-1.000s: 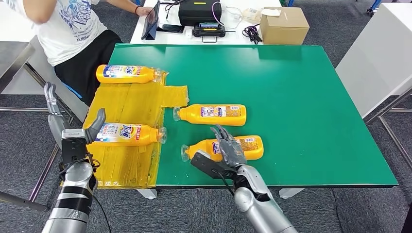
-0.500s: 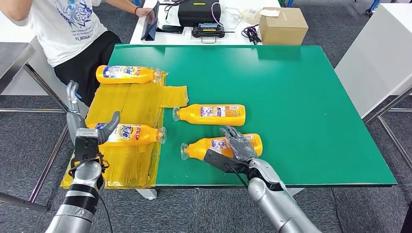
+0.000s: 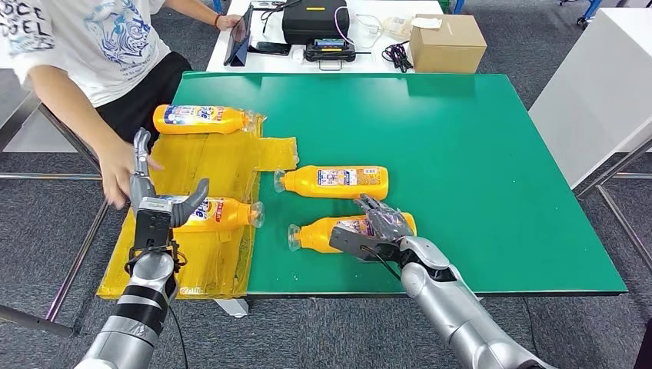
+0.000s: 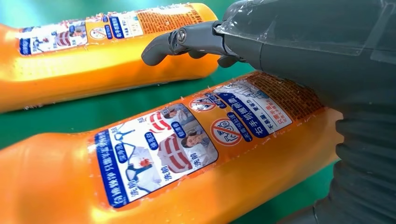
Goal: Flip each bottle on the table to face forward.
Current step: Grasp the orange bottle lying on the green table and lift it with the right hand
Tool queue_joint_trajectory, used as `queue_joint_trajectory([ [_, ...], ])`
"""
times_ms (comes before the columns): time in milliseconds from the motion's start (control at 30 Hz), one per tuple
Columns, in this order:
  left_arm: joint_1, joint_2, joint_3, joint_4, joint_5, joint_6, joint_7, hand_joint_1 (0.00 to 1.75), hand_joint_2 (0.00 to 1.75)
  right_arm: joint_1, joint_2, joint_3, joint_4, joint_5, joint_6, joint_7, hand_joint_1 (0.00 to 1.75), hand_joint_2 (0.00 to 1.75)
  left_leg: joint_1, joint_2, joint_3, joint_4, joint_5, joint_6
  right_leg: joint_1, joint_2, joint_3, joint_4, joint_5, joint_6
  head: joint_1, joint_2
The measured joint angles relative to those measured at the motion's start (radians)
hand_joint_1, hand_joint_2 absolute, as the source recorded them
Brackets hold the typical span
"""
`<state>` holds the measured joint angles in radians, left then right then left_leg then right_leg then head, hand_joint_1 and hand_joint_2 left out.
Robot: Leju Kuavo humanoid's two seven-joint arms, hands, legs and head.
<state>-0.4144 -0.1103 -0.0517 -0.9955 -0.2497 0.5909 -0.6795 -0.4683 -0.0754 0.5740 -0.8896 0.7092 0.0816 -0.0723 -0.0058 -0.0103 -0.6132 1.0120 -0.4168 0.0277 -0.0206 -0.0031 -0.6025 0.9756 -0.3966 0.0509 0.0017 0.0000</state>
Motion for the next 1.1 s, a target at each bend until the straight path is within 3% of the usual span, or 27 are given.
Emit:
queue_joint_trajectory([
  [233, -0.011, -0.008, -0.005, 0.024, 0.003, -0.004, 0.0, 0.0, 1.75, -0.027, -0.009, 0.021, 0.029, 0.0, 0.014, 0.002, 0.0, 1.75, 0.0, 0.0, 0.002, 0.0, 0.0, 0.0, 0.0, 0.0, 0.002, 0.0, 0.0, 0.0, 0.0, 0.0],
  [533, -0.026, -0.019, -0.008, 0.053, 0.012, -0.02, 0.0, 0.0, 1.75, -0.08, -0.042, 0.078, 0.056, -0.006, 0.115, 0.003, 0.0, 1.75, 0.0, 0.0, 0.004, 0.0, 0.0, 0.0, 0.0, 0.0, 0.004, 0.0, 0.0, 0.0, 0.0, 0.0],
  [567, -0.028, -0.021, -0.009, 0.057, 0.013, -0.021, 0.0, 0.0, 1.75, -0.087, -0.046, 0.087, 0.06, -0.007, 0.123, 0.002, 0.36, 1.75, 0.0, 0.0, 0.004, 0.0, 0.0, 0.0, 0.0, 0.0, 0.004, 0.0, 0.0, 0.0, 0.0, 0.0],
  [667, -0.031, -0.025, -0.017, 0.066, 0.024, -0.025, 0.0, 0.0, 1.75, -0.107, -0.058, 0.117, 0.073, -0.009, 0.145, 0.001, 1.66, 1.75, 0.0, 0.0, 0.004, 0.0, 0.0, 0.0, 0.0, 0.0, 0.004, 0.0, 0.0, 0.0, 0.0, 0.0],
  [700, -0.032, -0.027, -0.019, 0.067, 0.028, -0.026, 0.0, 0.0, 1.75, -0.113, -0.063, 0.128, 0.076, -0.009, 0.152, 0.001, 1.75, 1.75, 0.0, 0.0, 0.004, 0.0, 0.0, 0.0, 0.0, 0.0, 0.004, 0.0, 0.0, 0.0, 0.0, 0.0],
  [1100, -0.032, -0.04, -0.031, 0.072, 0.064, -0.038, 0.0, 0.0, 1.75, -0.145, -0.133, 0.211, 0.064, -0.1, 0.163, -0.008, 1.75, 1.75, 0.0, -0.001, 0.004, 0.0, 0.0, 0.0, 0.0, 0.0, 0.005, 0.0, 0.0, 0.0, 0.0, 0.0],
])
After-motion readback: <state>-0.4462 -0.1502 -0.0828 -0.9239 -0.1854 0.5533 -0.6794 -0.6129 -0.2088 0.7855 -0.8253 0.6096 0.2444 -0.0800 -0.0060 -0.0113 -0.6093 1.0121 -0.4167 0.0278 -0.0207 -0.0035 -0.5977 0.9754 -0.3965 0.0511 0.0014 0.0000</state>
